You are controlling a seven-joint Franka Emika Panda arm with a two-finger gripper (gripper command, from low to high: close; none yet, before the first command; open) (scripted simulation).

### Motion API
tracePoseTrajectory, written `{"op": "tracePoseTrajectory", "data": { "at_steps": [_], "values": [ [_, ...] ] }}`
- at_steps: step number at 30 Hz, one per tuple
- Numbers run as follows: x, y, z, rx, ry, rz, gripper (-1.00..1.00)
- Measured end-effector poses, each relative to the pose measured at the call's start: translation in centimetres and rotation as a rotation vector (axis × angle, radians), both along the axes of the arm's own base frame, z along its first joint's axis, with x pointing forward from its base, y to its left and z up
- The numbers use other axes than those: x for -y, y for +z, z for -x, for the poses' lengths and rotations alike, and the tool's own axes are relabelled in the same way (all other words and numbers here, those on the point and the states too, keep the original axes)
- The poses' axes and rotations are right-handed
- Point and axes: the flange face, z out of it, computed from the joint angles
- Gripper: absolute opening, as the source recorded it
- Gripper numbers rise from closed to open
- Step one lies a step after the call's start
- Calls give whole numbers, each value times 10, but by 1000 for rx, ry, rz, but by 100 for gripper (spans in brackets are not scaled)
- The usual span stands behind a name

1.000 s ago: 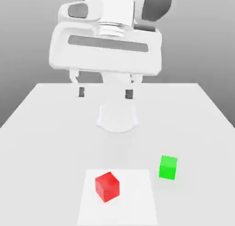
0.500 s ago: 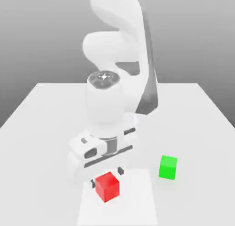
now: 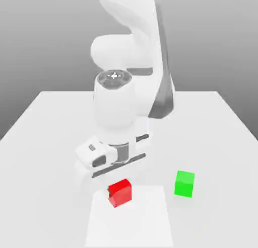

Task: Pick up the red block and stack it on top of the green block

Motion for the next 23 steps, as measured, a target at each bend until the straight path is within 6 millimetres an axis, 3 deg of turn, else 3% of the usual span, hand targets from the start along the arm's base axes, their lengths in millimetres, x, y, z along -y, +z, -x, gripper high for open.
{"op": "tracePoseTrajectory", "data": {
  "at_steps": [4,11,14,19,20,23],
  "values": [
    [-61,14,21,0,-20,-1,-100],
    [-143,31,77,0,-92,0,-100],
    [-157,19,88,2,-103,4,-100],
    [-158,-23,90,2,-107,4,-100],
    [-158,-29,90,2,-106,3,100],
    [-158,-29,90,2,-107,3,100]
  ]
}}
